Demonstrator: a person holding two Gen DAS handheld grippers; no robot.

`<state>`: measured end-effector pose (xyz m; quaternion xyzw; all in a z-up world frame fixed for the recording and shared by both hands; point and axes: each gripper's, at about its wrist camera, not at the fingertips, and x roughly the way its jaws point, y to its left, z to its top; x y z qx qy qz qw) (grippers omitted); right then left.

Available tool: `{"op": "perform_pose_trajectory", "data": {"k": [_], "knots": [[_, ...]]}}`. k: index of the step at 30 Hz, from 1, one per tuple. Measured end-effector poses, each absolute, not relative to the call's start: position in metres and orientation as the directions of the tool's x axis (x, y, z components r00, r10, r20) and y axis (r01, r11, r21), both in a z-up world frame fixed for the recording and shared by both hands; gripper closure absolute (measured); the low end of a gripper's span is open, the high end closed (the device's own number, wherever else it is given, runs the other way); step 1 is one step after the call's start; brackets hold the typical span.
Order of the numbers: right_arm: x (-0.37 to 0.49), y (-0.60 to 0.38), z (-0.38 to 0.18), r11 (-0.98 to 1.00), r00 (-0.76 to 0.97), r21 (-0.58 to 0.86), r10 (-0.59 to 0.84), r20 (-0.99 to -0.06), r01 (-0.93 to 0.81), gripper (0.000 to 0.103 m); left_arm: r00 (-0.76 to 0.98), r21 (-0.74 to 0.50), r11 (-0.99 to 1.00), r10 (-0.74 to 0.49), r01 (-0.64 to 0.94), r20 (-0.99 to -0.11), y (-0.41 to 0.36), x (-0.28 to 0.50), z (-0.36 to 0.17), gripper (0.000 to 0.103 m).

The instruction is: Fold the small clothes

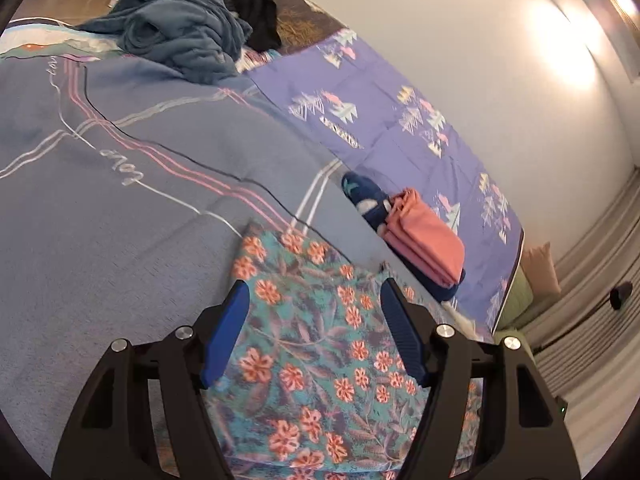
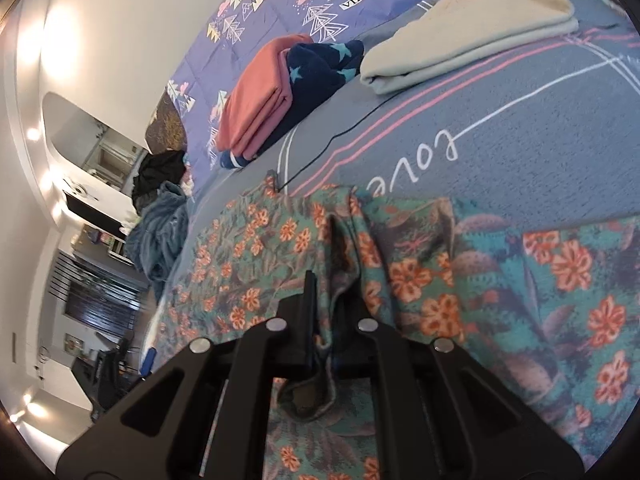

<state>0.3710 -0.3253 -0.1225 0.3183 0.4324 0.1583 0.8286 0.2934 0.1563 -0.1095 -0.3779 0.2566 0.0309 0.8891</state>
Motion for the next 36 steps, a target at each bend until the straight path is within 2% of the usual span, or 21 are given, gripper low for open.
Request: {"op": "perform_pose_trajectory", "data": {"k": [4,6,8,11,13,14,15,18,21,26,28,29,30,31,32,34,36], "knots": [[0.371,-0.326,-0.124,0.755,0.578,0.654,0.52,-0.629,0.032,0.095,0.801,-0.57,0.775,-0.145,-0.274,-0.581,0.142,0.309,-0.117,0.035],[0.369,-0.331,-0.121,0.751,0.592,0.658,0.512,-0.623,0.043,0.08,0.767,-0.495,0.82,-0.111,-0.289,-0.632,0.131,0.317,-0.119,0.034],[0.364,-0.336,-0.114,0.753,0.627,0.657,0.492,-0.604,0.042,0.07,0.74,-0.406,0.866,-0.065,-0.292,-0.669,0.119,0.322,-0.116,0.03],[0.355,-0.337,-0.095,0.803,0.707,0.594,0.397,-0.585,0.04,0.066,0.714,-0.328,0.901,-0.031,-0.283,-0.699,0.109,0.328,-0.117,0.021],[0.349,-0.332,-0.083,0.81,0.74,0.586,0.406,-0.536,-0.02,0.07,0.709,-0.314,0.908,-0.026,-0.279,-0.704,0.108,0.328,-0.118,0.021],[0.349,-0.328,-0.08,0.802,0.737,0.595,0.435,-0.518,-0.056,0.085,0.709,-0.312,0.908,-0.024,-0.279,-0.705,0.109,0.327,-0.118,0.021],[0.349,-0.319,-0.078,0.794,0.72,0.598,0.476,-0.505,-0.105,0.095,0.71,-0.313,0.908,-0.024,-0.279,-0.704,0.109,0.326,-0.118,0.021],[0.354,-0.296,-0.084,0.841,0.682,0.525,0.46,-0.569,-0.13,0.099,0.708,-0.301,0.912,-0.016,-0.28,-0.706,0.109,0.326,-0.118,0.021],[0.371,-0.281,-0.122,0.899,0.588,0.437,0.373,-0.717,-0.037,0.103,0.7,-0.276,0.918,0.002,-0.284,-0.714,0.108,0.327,-0.117,0.021],[0.363,-0.282,-0.122,0.893,0.616,0.449,0.379,-0.691,-0.045,0.103,0.692,-0.239,0.928,0.029,-0.287,-0.721,0.101,0.329,-0.116,0.021],[0.355,-0.288,-0.115,0.867,0.645,0.494,0.412,-0.644,-0.061,0.098,0.699,-0.253,0.924,0.02,-0.285,-0.715,0.104,0.327,-0.116,0.019],[0.344,-0.296,-0.107,0.851,0.675,0.522,0.421,-0.606,-0.061,0.091,0.71,-0.271,0.921,0.009,-0.281,-0.705,0.105,0.325,-0.115,0.019],[0.334,-0.302,-0.101,0.839,0.697,0.541,0.423,-0.579,-0.06,0.079,0.722,-0.294,0.915,-0.003,-0.278,-0.692,0.107,0.322,-0.114,0.019],[0.315,-0.311,-0.089,0.816,0.733,0.575,0.43,-0.526,-0.066,0.072,0.742,-0.328,0.905,-0.021,-0.27,-0.67,0.112,0.318,-0.113,0.019],[0.294,-0.322,-0.077,0.795,0.767,0.601,0.434,-0.472,-0.08,0.055,0.76,-0.351,0.898,-0.031,-0.264,-0.649,0.114,0.314,-0.111,0.019],[0.257,-0.343,-0.06,0.781,0.811,0.619,0.412,-0.415,-0.079,0.051,0.803,-0.374,0.895,-0.032,-0.241,-0.595,0.113,0.304,-0.103,0.019],[0.217,-0.376,-0.052,0.774,0.851,0.632,0.356,-0.387,-0.036,0.033,0.855,-0.351,0.917,-0.021,-0.19,-0.518,0.101,0.292,-0.089,0.019]]}}
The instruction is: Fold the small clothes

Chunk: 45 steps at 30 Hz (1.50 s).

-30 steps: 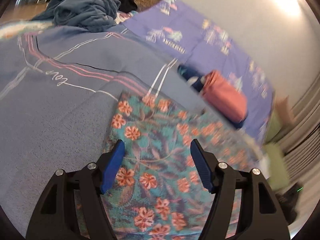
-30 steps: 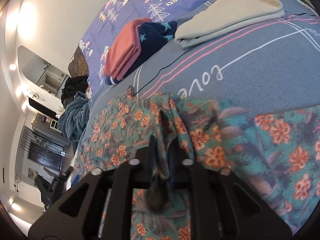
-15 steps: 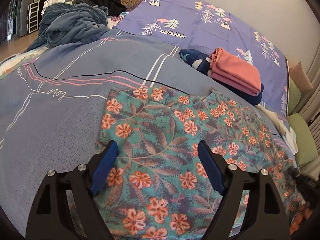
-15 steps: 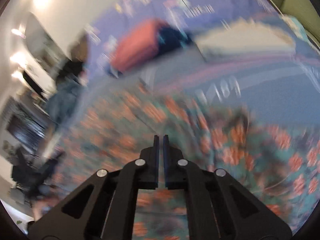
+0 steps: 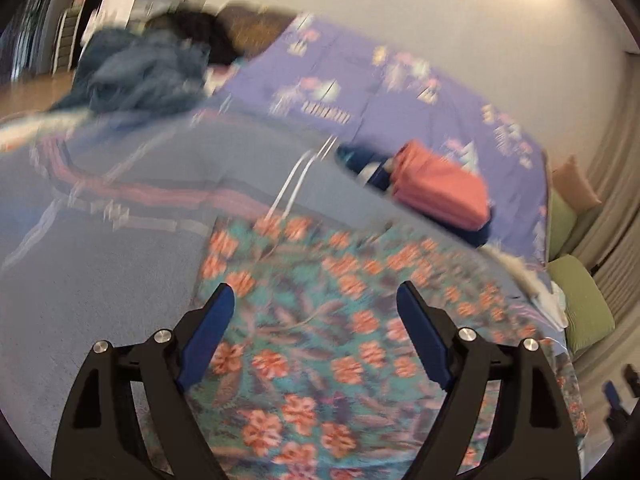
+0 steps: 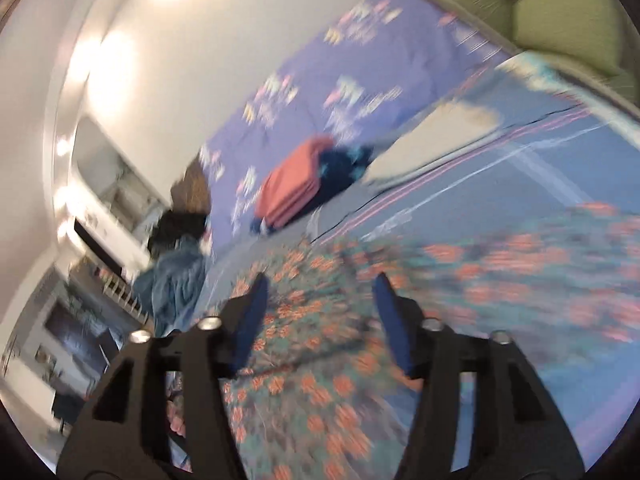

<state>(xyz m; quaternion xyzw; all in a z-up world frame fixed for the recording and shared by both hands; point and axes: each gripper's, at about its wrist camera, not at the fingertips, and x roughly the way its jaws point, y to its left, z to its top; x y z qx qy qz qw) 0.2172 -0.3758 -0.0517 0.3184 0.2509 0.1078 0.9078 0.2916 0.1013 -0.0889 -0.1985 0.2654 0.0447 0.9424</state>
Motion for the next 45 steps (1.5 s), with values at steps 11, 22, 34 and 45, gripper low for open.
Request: {"op": "perform_pose_trajectory", "data": {"k": [11,22,34,45], "knots": [[0.078,-0.608,-0.17,0.105,0.886,0.888,0.081,-0.456,0.448,0.021,0.925,-0.204,0.976,-0.149,0.08,-0.348,0.04,0.268,-0.06,0.018],[0.108,-0.642,-0.204,0.021,0.87,0.881,0.144,-0.471,0.473,0.043,0.895,-0.414,0.91,-0.202,0.022,-0.397,0.081,0.283,-0.079,0.018],[0.122,-0.651,-0.217,0.07,0.846,0.851,0.086,-0.526,0.521,0.098,0.892,-0.391,0.91,-0.285,0.138,-0.351,0.062,0.276,-0.072,0.018],[0.178,-0.568,-0.088,0.471,0.921,0.824,0.058,-0.386,0.316,0.099,0.779,-0.511,0.784,-0.549,0.353,-0.303,0.039,0.28,-0.076,0.018]]}}
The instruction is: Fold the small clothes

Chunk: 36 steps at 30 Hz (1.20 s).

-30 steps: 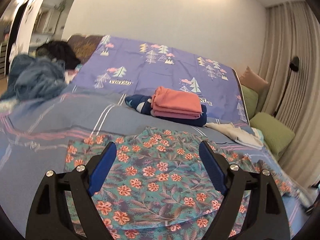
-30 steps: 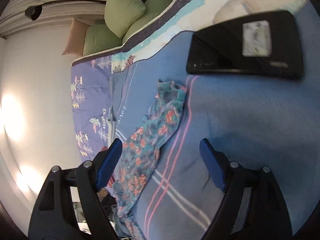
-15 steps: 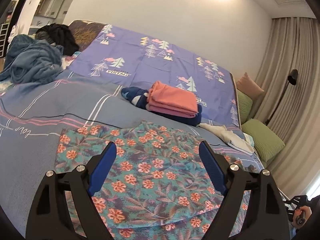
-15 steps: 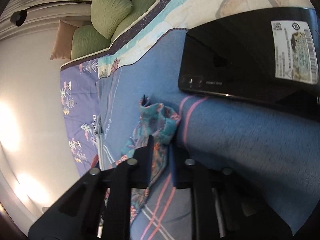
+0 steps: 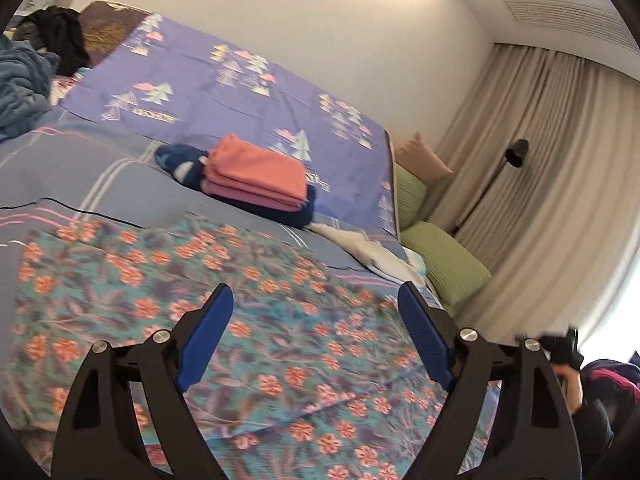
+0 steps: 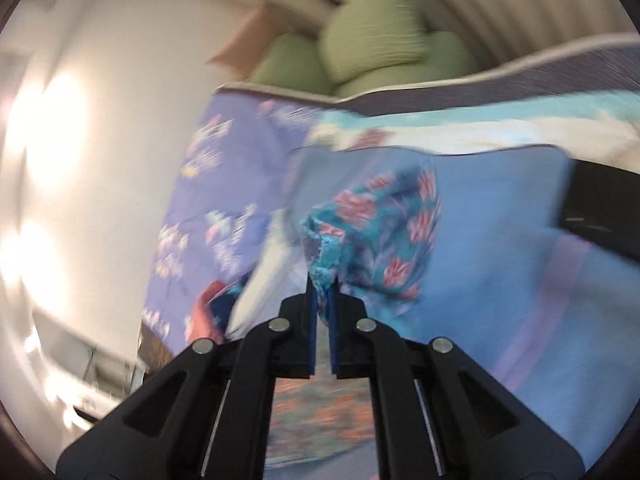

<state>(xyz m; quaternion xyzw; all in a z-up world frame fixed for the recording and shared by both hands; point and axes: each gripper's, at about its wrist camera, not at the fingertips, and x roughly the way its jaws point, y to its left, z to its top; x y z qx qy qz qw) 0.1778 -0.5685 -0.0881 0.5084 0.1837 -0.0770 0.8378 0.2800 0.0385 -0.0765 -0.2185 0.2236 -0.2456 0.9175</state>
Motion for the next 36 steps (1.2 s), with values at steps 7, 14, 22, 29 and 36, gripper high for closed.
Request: {"op": "perform_pose_trajectory", "data": {"k": [7,14,22,29,36], "knots": [[0.24,-0.461,-0.032,0.581,0.925,0.809,0.251,-0.287,0.093,0.099,0.747,-0.568,0.737,-0.597,0.367,-0.293,0.038,0.284,-0.082,0.018],[0.286,-0.336,-0.029,0.563,0.835,0.822,0.492,-0.245,-0.09,0.099,0.715,-0.677,0.644,-0.655,0.357,-0.246,0.055,0.296,-0.09,0.018],[0.317,-0.23,-0.09,0.529,0.668,0.836,0.675,-0.313,-0.143,0.099,0.672,-0.747,0.578,-0.699,0.33,-0.244,0.059,0.31,-0.101,0.018],[0.302,-0.173,-0.108,0.67,0.566,0.701,0.686,-0.457,-0.245,0.098,0.537,-0.816,0.509,-0.785,0.274,-0.309,0.043,0.33,-0.121,0.018],[0.292,-0.141,-0.11,0.748,0.516,0.581,0.652,-0.555,-0.321,0.095,0.521,-0.813,0.52,-0.785,0.263,-0.334,0.037,0.335,-0.125,0.018]]}}
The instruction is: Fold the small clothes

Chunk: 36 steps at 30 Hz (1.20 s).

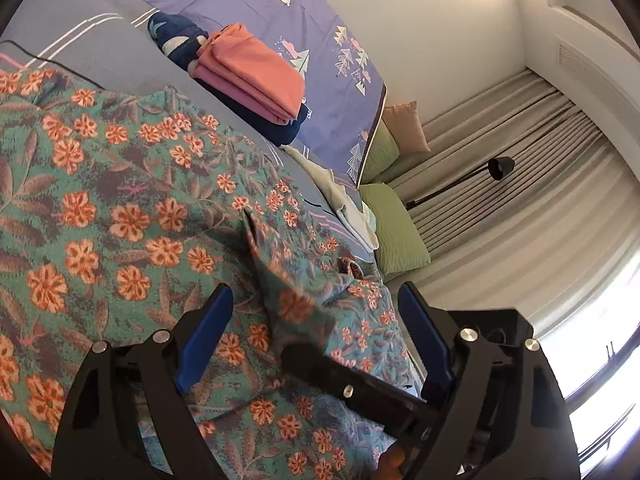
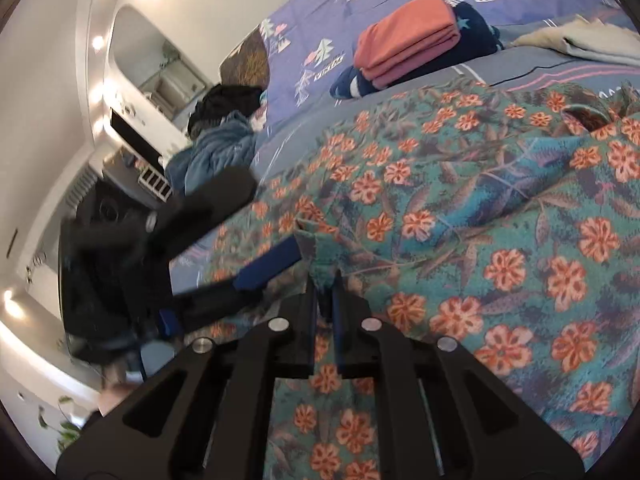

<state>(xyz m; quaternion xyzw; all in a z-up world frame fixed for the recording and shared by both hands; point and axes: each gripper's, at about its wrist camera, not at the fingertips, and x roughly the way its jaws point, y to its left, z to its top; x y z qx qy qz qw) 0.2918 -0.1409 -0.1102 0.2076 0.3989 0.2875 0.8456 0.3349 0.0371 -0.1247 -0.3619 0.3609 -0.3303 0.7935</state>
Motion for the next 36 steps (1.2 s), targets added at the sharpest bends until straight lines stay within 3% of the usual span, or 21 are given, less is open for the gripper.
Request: {"op": "perform_pose_trajectory", "data": {"k": [6,9,13,16,18,20,21,22,24,25,28,32,36], "knots": [[0.281,-0.12,-0.095,0.767,0.516,0.466,0.641,-0.568,-0.44,0.095,0.519,-0.827,0.489,-0.801,0.276,-0.3,0.044,0.332,-0.127,0.018],[0.278,-0.114,-0.095,0.757,0.504,0.456,0.652,-0.566,-0.467,0.094,0.517,-0.843,0.465,-0.809,0.271,-0.28,0.047,0.333,-0.129,0.026],[0.278,-0.115,-0.096,0.741,0.491,0.472,0.67,-0.557,-0.477,0.093,0.504,-0.875,0.416,-0.827,0.248,-0.25,0.051,0.335,-0.135,0.05],[0.279,-0.113,-0.095,0.735,0.487,0.471,0.677,-0.552,-0.488,0.091,0.502,-0.886,0.399,-0.831,0.234,-0.241,0.055,0.335,-0.138,0.061],[0.28,-0.112,-0.095,0.731,0.482,0.473,0.681,-0.552,-0.491,0.086,0.503,-0.889,0.394,-0.831,0.232,-0.237,0.056,0.334,-0.139,0.074],[0.281,-0.112,-0.096,0.725,0.477,0.481,0.687,-0.548,-0.492,0.084,0.512,-0.889,0.397,-0.826,0.229,-0.237,0.058,0.334,-0.14,0.094],[0.282,-0.112,-0.096,0.723,0.477,0.485,0.69,-0.545,-0.492,0.082,0.52,-0.888,0.4,-0.821,0.227,-0.237,0.058,0.334,-0.14,0.097],[0.282,-0.113,-0.096,0.721,0.477,0.489,0.692,-0.542,-0.491,0.081,0.536,-0.882,0.416,-0.808,0.222,-0.246,0.06,0.333,-0.139,0.1],[0.282,-0.114,-0.096,0.718,0.476,0.499,0.696,-0.538,-0.486,0.059,0.55,-0.876,0.428,-0.797,0.221,-0.251,0.062,0.331,-0.138,0.1],[0.282,-0.114,-0.096,0.719,0.478,0.497,0.694,-0.538,-0.485,0.054,0.55,-0.878,0.424,-0.798,0.223,-0.246,0.063,0.33,-0.137,0.1],[0.282,-0.113,-0.096,0.718,0.479,0.494,0.695,-0.536,-0.49,0.053,0.555,-0.876,0.426,-0.795,0.227,-0.244,0.065,0.329,-0.136,0.1],[0.282,-0.116,-0.095,0.716,0.486,0.503,0.698,-0.526,-0.484,0.039,0.565,-0.875,0.43,-0.789,0.224,-0.243,0.067,0.327,-0.135,0.1],[0.28,-0.129,-0.087,0.684,0.504,0.542,0.728,-0.464,-0.488,0.035,0.585,-0.863,0.449,-0.773,0.233,-0.244,0.068,0.323,-0.13,0.1]]}}
